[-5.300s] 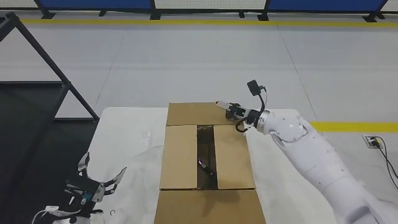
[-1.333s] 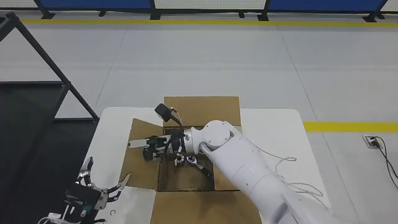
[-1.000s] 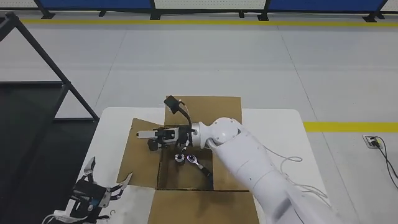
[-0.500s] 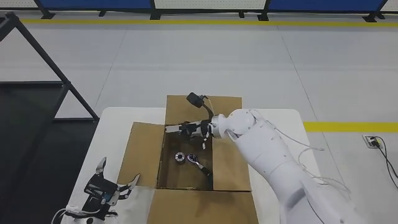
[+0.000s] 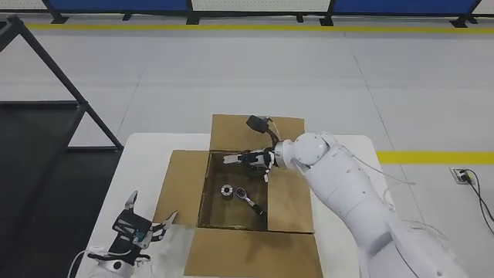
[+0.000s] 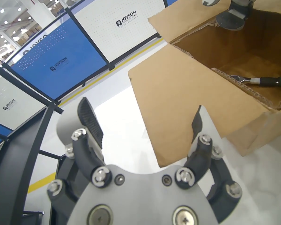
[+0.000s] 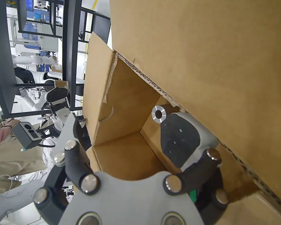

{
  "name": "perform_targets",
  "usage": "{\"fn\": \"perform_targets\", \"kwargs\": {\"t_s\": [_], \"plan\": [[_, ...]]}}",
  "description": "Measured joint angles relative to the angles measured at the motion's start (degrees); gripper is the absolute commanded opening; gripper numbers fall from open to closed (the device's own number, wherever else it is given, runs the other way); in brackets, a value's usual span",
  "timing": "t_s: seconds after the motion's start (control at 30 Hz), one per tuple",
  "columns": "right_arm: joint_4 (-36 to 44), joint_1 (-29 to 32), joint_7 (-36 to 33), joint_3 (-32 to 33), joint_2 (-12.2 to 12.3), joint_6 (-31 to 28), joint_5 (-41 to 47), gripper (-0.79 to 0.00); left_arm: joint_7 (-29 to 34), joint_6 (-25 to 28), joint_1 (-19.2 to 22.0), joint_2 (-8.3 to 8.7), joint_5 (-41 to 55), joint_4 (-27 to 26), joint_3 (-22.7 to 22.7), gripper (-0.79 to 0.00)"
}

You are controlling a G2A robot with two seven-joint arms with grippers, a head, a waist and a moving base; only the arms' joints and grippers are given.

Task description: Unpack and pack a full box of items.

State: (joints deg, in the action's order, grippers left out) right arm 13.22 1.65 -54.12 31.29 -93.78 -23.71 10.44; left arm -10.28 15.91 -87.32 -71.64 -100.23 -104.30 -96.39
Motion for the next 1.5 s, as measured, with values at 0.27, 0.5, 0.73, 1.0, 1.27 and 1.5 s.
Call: {"fn": "perform_targets", "kwargs": {"t_s": [0.27,0.5,0.73,1.0,1.27,1.5], "plan": [[5.1,2.6,-5.5,5.2,4.0,-10.1,5.2,0.0,0.0,-0.1,1.1,0.26,0.5,0.9,0.0,0.0],[13.3,7.3,-6.0,12.2,8.7,-19.1,11.0,0.0,0.1,-0.2,1.4,0.44,0.5,1.5,0.4,0.0],[25.7,15.0,-5.1,20.3,14.1,-18.7,12.6,0.0,-0.2,-0.4,1.0,0.67,0.6,-0.3,0.0,0.0],[42.0,25.2,-4.6,29.4,19.0,-12.3,9.6,0.0,0.5,0.8,-1.8,1.24,-1.0,-11.1,-3.1,0.0],[53.2,32.6,-5.1,36.8,22.1,-7.4,6.6,0.0,3.2,5.6,-2.9,1.81,0.3,-24.6,-6.0,0.0],[55.6,37.2,-6.4,41.6,23.8,-8.3,6.9,0.0,14.0,16.1,5.1,2.35,7.2,-23.7,-1.0,0.0]]}}
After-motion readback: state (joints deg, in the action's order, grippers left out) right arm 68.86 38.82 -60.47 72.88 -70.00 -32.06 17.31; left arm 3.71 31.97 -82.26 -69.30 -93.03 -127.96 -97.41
